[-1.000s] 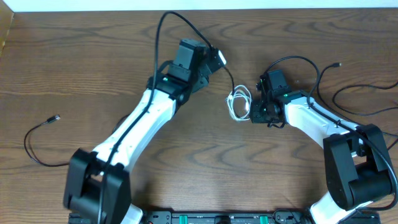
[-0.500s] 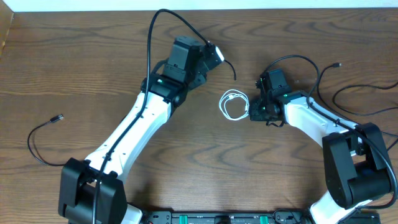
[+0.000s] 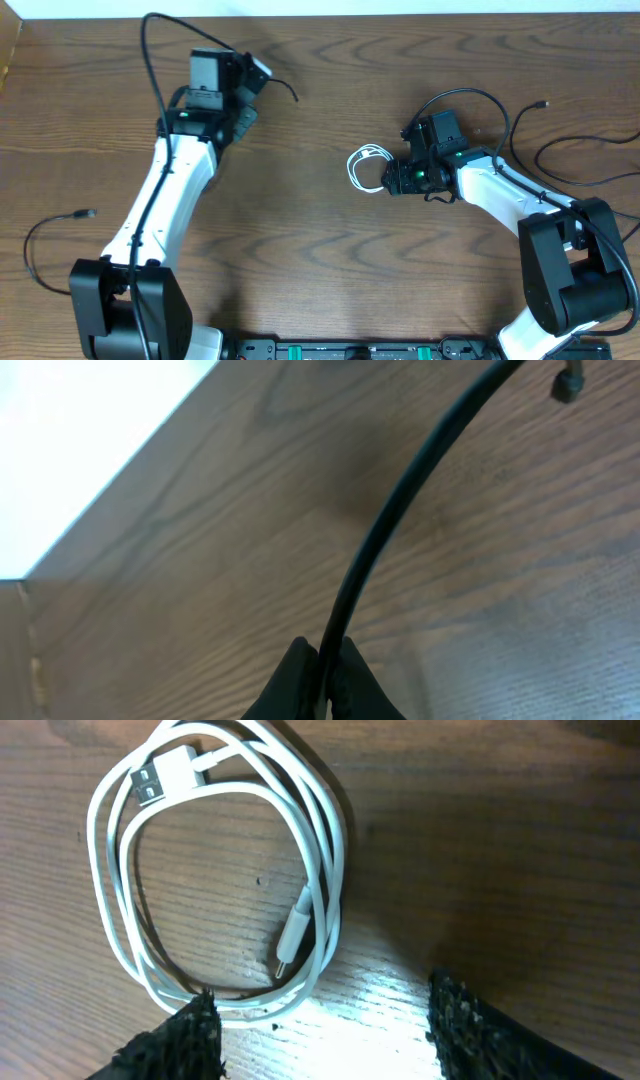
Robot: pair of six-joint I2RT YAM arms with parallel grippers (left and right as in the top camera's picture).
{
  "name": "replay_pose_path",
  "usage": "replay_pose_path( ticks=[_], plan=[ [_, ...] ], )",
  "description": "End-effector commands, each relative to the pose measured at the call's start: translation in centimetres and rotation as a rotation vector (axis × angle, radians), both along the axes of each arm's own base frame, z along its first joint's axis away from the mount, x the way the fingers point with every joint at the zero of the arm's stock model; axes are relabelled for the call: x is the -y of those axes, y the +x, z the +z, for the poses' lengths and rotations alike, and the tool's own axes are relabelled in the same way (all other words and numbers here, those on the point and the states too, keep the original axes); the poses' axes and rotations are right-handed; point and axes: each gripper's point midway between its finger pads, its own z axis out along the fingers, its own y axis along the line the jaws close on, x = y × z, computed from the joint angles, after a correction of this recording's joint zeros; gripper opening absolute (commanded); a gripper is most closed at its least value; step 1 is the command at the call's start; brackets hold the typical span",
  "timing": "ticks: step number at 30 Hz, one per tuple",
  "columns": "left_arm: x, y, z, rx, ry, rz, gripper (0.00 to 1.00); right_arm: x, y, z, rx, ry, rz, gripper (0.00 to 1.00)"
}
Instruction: Untangle cables
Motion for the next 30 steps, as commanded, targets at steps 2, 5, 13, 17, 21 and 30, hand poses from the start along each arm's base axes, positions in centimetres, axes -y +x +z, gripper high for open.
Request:
replay_pose_path(
  ticks=[2,5,13,17,21,30],
  plan=[
    [0.3,-0.2,-1.1,-0.032,-0.063,-0.003,0.08,0.1,-2.9,-3.3,-0.104,-0.048,0.019,0.7],
    [0.3,-0.1,-2.5,-0.065,-0.06,-0.002,0.07,-0.4,-2.5,-3.3,-0.073,-0.075,0.014,0.7],
    [0.3,0.0,-5.0,-0.121,-0.054,0.0,0.08,0.2,-2.2,-3.7,-0.045,-0.188,-0.111,0.54],
    [0.3,-0.1,-5.1,-0.128,-0.054,0.001,0.07,0.9,-1.5,-3.6,-0.025,-0.214,-0.188,0.48],
    [0.3,-0.3,-5.3,-0.139,-0.052,0.001,0.07,0.7,-0.7,-3.7,0.008,-0.208,-0.201,0.45],
    [1.5,-0.6,-5.4,-0.152,-0.109,-0.04,0.07,1.3,-1.2,-6.5,-0.032,-0.259,-0.227,0.41]
  ],
)
